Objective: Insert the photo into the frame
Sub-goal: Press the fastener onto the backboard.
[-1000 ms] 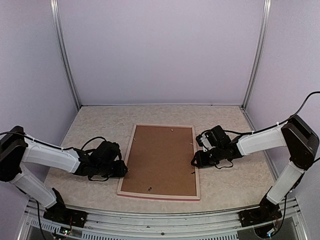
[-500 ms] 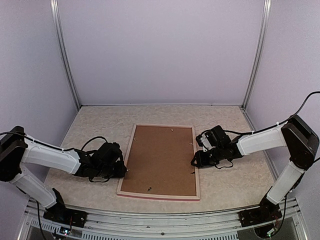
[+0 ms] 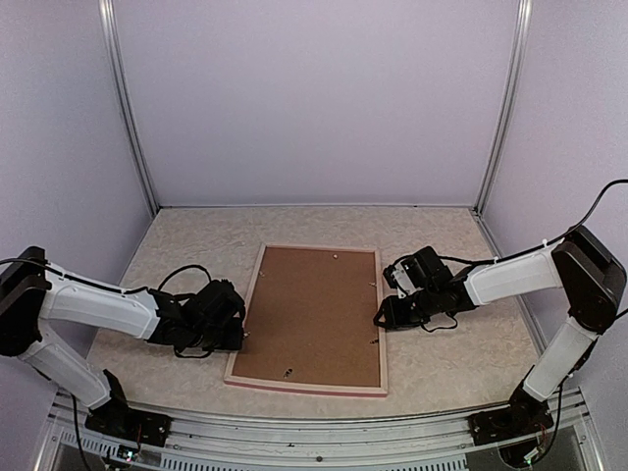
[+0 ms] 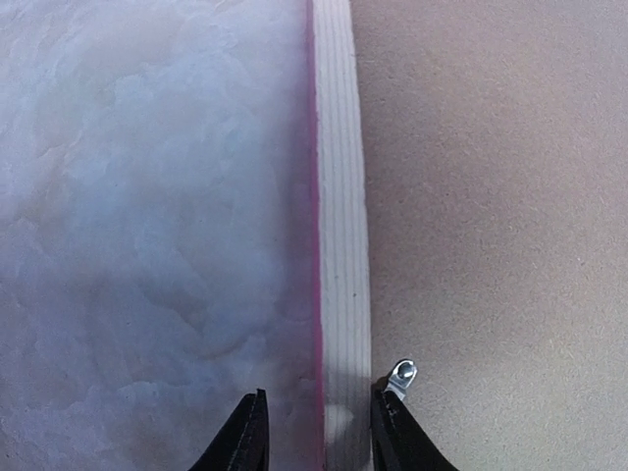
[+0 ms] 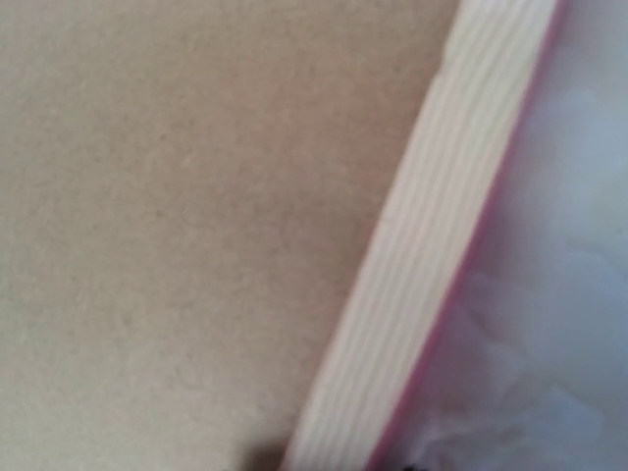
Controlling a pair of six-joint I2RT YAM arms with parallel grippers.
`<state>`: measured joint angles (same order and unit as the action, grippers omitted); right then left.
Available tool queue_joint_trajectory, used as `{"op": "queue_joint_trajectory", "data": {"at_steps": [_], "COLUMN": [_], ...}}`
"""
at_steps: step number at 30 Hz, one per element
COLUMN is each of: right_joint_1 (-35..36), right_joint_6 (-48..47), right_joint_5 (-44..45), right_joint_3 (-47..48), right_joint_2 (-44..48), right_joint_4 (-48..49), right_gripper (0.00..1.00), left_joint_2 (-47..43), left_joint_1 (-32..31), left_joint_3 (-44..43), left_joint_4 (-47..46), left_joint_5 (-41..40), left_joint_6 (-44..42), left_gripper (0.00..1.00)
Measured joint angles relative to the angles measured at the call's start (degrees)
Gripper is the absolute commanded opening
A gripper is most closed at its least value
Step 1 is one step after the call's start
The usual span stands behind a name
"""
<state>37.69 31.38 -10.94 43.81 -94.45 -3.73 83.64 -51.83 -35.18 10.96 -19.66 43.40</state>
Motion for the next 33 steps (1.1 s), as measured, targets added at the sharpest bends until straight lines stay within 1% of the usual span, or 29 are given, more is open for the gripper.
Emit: {"op": "queue_joint_trajectory", "data": {"at_steps": [3,4,7,10,14,19,24,33], "right_joint_1": [0.0,0.0,0.0,0.0,0.0,0.0,0.0,0.0], "right_joint_6": [0.0,0.0,0.0,0.0,0.0,0.0,0.0,0.0], "right_joint_5": [-0.02,-0.02,-0.02,-0.02,-0.07,-0.07,-0.22,-0.22], "right_joint_3": [0.0,0.0,0.0,-0.02,-0.17,-0.2,-0.22,-0.22], "right_joint_2": [0.0,0.0,0.0,0.0,0.0,0.0,0.0,0.0], "right_joint_4": [-0.02,0.0,0.0,0.0,0.24,0.28,0.37,0.37], "right_gripper": [0.37,0.37,0.37,0.37,0.37,0.37,0.37,0.37], "left_joint_2": [-0.42,-0.55,-0.59,-0.52,0.83,2.05,2.14,0.04], "left_joint_1": [0.02,0.02,0.02,0.02,0.02,0.04,0.35,3.15], "left_joint_3": [-0.22,-0.31,-0.92,-1.22,-1.62,-1.81,-1.79,1.53], "left_joint_4": [1.25,1.46,1.57,1.49,1.44,1.03,0.26,-4.37], "left_joint_5": [0.0,0.17,0.74,1.55,2.12,2.51,3.26,7.98], "left_joint_6": [-0.35,-0.57,-0.68,-0.96,-1.31,-1.46,-1.46,-1.73], "left_gripper": [0.51,0.53,0.55,0.55,0.49,0.38,0.32,0.18]}}
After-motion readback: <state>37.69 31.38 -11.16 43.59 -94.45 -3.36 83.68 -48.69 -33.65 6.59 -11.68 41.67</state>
